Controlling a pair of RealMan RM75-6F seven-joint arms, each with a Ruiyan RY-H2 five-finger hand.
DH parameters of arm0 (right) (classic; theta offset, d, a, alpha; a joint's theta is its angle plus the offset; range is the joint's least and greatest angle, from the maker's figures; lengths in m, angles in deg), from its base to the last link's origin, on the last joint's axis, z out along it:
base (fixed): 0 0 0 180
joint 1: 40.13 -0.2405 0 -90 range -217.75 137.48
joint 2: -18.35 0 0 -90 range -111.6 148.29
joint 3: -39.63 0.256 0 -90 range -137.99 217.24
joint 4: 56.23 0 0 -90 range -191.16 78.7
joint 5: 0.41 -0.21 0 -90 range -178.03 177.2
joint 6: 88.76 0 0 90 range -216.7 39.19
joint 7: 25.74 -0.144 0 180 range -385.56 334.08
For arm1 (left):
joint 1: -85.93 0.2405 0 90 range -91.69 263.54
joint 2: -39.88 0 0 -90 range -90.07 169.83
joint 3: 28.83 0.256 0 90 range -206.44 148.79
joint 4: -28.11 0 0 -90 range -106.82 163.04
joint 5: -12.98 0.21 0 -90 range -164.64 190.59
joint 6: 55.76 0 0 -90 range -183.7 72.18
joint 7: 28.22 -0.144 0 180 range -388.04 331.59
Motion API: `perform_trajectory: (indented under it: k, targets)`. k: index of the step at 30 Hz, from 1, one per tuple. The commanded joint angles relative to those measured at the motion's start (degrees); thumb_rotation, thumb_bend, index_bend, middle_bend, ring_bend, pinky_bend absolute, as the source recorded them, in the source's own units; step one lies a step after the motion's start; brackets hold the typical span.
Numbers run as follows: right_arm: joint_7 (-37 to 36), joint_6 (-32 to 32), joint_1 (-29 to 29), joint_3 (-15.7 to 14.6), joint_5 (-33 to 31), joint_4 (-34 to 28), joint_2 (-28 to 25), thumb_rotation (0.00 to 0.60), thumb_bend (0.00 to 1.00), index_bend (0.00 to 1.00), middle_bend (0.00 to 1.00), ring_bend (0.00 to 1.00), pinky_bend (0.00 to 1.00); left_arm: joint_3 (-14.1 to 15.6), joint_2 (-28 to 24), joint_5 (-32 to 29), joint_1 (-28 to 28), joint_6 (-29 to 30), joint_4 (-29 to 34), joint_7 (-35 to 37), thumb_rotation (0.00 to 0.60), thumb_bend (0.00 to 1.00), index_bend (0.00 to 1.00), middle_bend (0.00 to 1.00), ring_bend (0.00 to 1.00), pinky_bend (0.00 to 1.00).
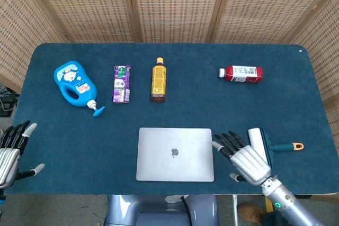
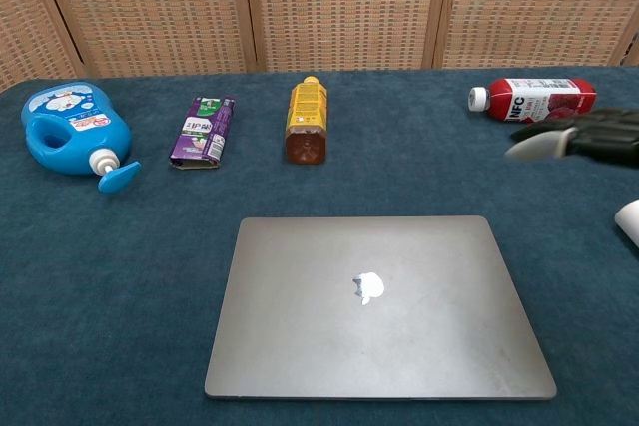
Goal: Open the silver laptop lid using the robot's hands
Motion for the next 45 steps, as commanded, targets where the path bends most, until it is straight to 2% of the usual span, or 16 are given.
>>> perform_trajectory:
  k: [1, 6, 11, 20, 35, 45]
  targets:
    - [-1.51, 6.63, -6.51, 0.41, 2.89, 0.98, 4.06, 0.600, 0.00, 0.07, 0.01, 0.00, 0.00, -0.25, 0.08, -0.56, -0.20, -0.32, 0.15, -0.20, 0.600, 0.00, 0.00, 0.00, 0.00, 0.00]
    - [-0.96, 11.27, -10.00, 1.02, 1.09, 0.59, 7.91, 0.600, 0.00, 0.09, 0.03, 0.00, 0.00, -0.60, 0.19, -1.62, -0.52, -0.98, 0.14, -0.46, 0.600, 0.00, 0.00, 0.00, 0.00, 0.00]
    - [4.73, 19.18, -14.41, 2.15, -2.57, 0.28, 13.70, 0.600, 0.00, 0.09, 0.04, 0.00, 0.00, -1.06, 0.39, -3.26, -1.26, -2.53, -0.33, -0.52, 0.600, 0.00, 0.00, 0.00, 0.00, 0.00]
    - [13.55, 24.73, -17.97, 4.38, -10.45, 4.26, 21.52, 0.600, 0.00, 0.12, 0.05, 0.00, 0.00, -1.35, 0.01, -4.33, -1.63, -3.21, -0.39, 0.34, 0.600, 0.00, 0.00, 0.00, 0.00, 0.00]
    - [18.51, 25.73, -21.25, 4.50, -17.61, 8.46, 27.71, 0.600, 0.00, 0.14, 0.06, 0.00, 0.00, -2.12, -0.19, -6.77, -2.63, -5.03, -0.67, 0.76, 0.600, 0.00, 0.00, 0.00, 0.00, 0.00]
    - [20.45, 24.57, -22.30, 2.73, -19.39, 10.90, 29.90, 0.600, 0.00, 0.14, 0.06, 0.00, 0.00, -2.17, -0.14, -7.42, -3.00, -5.60, -0.74, 0.69, 0.600, 0.00, 0.00, 0.00, 0.00, 0.00]
